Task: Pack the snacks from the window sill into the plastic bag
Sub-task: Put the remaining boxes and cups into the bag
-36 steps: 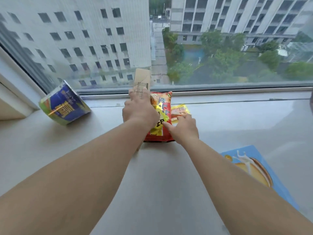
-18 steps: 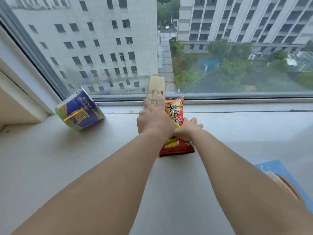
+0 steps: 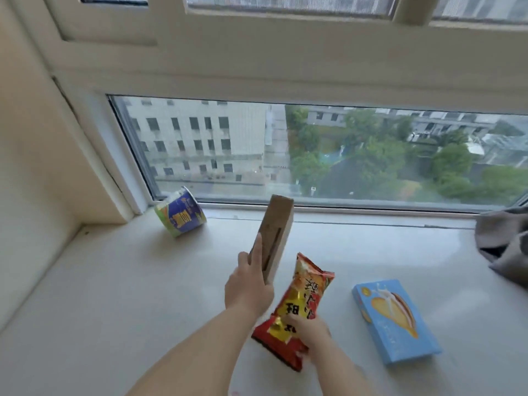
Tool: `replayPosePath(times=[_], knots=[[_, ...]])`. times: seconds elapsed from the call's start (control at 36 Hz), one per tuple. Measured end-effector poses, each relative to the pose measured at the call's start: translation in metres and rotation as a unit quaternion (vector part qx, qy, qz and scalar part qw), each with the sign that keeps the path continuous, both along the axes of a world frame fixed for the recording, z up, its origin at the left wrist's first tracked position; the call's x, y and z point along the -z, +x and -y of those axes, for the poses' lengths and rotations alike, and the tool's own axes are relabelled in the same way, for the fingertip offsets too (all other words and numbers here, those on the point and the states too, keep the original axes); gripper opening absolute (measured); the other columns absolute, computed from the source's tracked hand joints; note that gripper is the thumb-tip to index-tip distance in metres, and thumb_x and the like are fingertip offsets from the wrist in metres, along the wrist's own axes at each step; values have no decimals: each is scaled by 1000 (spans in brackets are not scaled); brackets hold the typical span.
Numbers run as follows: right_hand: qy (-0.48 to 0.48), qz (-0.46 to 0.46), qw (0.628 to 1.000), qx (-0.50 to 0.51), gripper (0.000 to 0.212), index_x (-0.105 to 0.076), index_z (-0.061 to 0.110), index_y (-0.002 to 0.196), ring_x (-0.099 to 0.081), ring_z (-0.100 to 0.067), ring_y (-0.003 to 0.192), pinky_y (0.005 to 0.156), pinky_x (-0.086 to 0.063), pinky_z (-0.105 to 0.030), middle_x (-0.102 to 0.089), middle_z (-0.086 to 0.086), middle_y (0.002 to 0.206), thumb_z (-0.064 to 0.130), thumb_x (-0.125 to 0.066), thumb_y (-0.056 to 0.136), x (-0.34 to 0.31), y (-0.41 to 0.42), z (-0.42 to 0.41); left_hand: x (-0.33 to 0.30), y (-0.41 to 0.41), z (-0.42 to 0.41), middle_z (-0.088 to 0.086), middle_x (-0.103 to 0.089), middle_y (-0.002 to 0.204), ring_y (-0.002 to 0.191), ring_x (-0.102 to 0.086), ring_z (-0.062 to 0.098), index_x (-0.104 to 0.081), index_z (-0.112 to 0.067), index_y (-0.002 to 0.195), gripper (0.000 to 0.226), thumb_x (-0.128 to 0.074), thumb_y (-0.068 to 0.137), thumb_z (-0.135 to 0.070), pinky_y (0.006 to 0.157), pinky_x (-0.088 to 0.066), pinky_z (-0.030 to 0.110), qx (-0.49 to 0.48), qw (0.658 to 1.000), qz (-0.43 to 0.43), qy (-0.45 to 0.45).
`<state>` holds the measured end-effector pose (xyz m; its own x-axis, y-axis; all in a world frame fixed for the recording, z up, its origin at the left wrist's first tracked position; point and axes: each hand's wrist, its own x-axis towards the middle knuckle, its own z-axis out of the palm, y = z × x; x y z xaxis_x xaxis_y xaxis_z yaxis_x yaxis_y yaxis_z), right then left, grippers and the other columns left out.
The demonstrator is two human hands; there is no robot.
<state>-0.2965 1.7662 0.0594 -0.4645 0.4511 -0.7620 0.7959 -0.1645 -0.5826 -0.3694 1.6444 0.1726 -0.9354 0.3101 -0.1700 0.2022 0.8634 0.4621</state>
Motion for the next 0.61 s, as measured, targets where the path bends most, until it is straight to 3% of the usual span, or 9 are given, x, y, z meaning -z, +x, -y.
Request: replayPosePath(times=[0.06,0.17,0.31,0.42,0.5,0.56,0.61], knots=[[-34,-18,999,5,74,-61,12,110,-69,-28,88,82,-57,-44,-71,-8,97,38,-82,45,-43,17,5,-26,11,10,4,-35,126,97,-58,28,8,-39,149,85,-51,88,-32,84,-50,39,-1,999,-19,51],[-57,-79,995,4,42,-57,13,109,-70,-24,78,63,-54,-30,-71,-8,95,22,-78,73,-111,54,14,-72,33,32,0,-37,119,97,-57,23,5,-50,145,89,-58,85,-31,82,-52,36,-11,987,-35,156],[-73,-171,982,12,23,-56,16,101,-67,-16,69,55,-50,-25,-70,-3,85,16,-70,83,-185,105,22,-119,86,63,-3,-42,121,102,-48,11,-4,-51,145,92,-66,82,-24,85,-47,29,-24,957,-60,283],[-92,-226,970,17,14,-56,19,96,-64,-12,67,49,-50,-19,-67,1,81,15,-66,86,-234,149,46,-149,137,100,-6,-44,128,113,-47,11,-11,-50,145,91,-67,77,-26,91,-49,32,-7,932,-65,358],[-91,-257,962,0,20,-57,16,104,-66,-16,76,66,-56,-26,-68,-2,86,13,-65,86,-251,183,69,-164,177,135,-7,-47,131,118,-49,12,-16,-57,139,87,-64,71,-31,92,-50,32,10,914,-48,402],[-71,-267,961,-28,29,-57,13,111,-67,-20,83,82,-54,-36,-70,-4,92,11,-66,84,-257,203,80,-169,200,155,-7,-47,133,118,-51,12,-16,-66,131,85,-63,70,-31,90,-50,28,18,910,-48,411],[-41,-273,960,-48,34,-58,14,114,-68,-24,89,88,-52,-41,-71,-5,97,11,-69,82,-263,223,89,-169,221,172,-7,-47,135,119,-51,11,-16,-67,132,87,-64,70,-31,93,-49,30,17,912,-33,408]])
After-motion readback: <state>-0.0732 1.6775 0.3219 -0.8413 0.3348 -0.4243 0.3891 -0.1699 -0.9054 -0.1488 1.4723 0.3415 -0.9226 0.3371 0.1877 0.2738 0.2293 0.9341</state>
